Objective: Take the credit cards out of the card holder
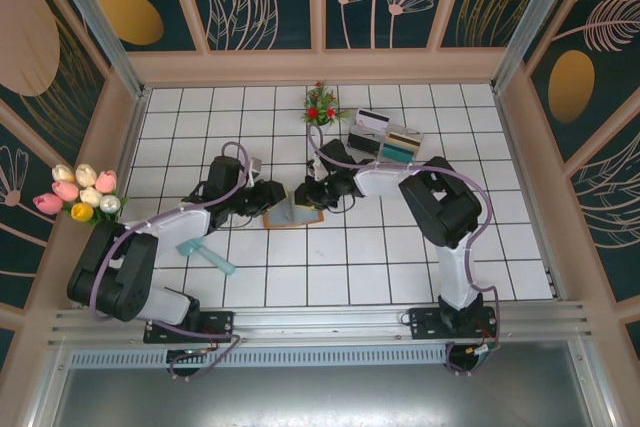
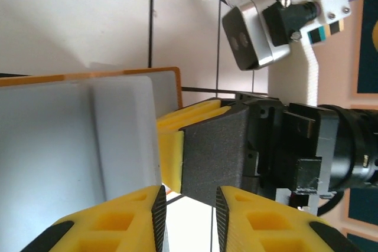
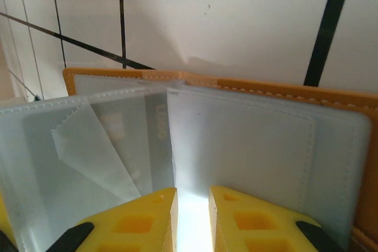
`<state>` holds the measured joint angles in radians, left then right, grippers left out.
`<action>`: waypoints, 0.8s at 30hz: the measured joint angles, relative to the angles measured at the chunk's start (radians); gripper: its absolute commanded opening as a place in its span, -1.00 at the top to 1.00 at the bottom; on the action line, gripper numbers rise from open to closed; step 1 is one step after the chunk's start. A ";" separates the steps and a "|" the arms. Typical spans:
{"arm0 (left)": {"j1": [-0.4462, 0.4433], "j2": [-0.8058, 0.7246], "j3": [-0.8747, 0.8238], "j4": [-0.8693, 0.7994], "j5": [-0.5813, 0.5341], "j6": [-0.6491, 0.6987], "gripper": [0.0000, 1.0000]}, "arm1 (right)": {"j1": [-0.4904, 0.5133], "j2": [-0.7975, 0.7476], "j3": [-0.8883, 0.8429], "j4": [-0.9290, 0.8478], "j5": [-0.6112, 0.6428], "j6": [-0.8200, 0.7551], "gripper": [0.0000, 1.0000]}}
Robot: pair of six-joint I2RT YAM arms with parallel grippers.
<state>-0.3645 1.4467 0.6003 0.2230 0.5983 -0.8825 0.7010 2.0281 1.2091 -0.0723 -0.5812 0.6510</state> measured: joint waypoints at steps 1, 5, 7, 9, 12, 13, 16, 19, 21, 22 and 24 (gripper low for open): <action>0.000 0.006 0.000 0.011 0.007 -0.002 0.37 | -0.005 -0.005 -0.009 0.007 -0.009 0.006 0.51; 0.000 0.026 0.000 0.036 0.029 -0.003 0.36 | -0.023 -0.029 -0.058 0.043 -0.048 0.034 0.48; 0.000 0.035 0.000 0.055 0.040 -0.010 0.35 | -0.034 -0.052 -0.089 0.064 -0.064 0.054 0.46; 0.000 0.043 0.000 0.072 0.050 -0.014 0.33 | -0.045 -0.077 -0.111 0.080 -0.077 0.070 0.44; 0.000 0.053 0.000 0.087 0.060 -0.014 0.30 | -0.059 -0.113 -0.126 0.110 -0.101 0.090 0.36; -0.002 0.057 0.000 0.090 0.064 -0.016 0.29 | -0.063 -0.121 -0.127 0.124 -0.107 0.094 0.31; -0.005 0.068 0.000 0.104 0.076 -0.021 0.29 | -0.066 -0.139 -0.128 0.161 -0.128 0.111 0.27; -0.019 0.084 0.004 0.119 0.079 -0.021 0.28 | -0.069 -0.154 -0.146 0.212 -0.151 0.137 0.24; -0.029 0.095 0.011 0.127 0.082 -0.024 0.26 | -0.077 -0.167 -0.173 0.241 -0.154 0.160 0.22; -0.034 0.101 0.016 0.131 0.083 -0.026 0.26 | -0.084 -0.173 -0.188 0.254 -0.156 0.171 0.21; -0.047 0.117 0.026 0.138 0.083 -0.028 0.25 | -0.098 -0.187 -0.213 0.273 -0.156 0.191 0.20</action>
<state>-0.4114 1.5642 0.6266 0.3611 0.6815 -0.9108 0.6025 1.8412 0.9962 0.2005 -0.7372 0.8417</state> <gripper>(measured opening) 0.372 0.398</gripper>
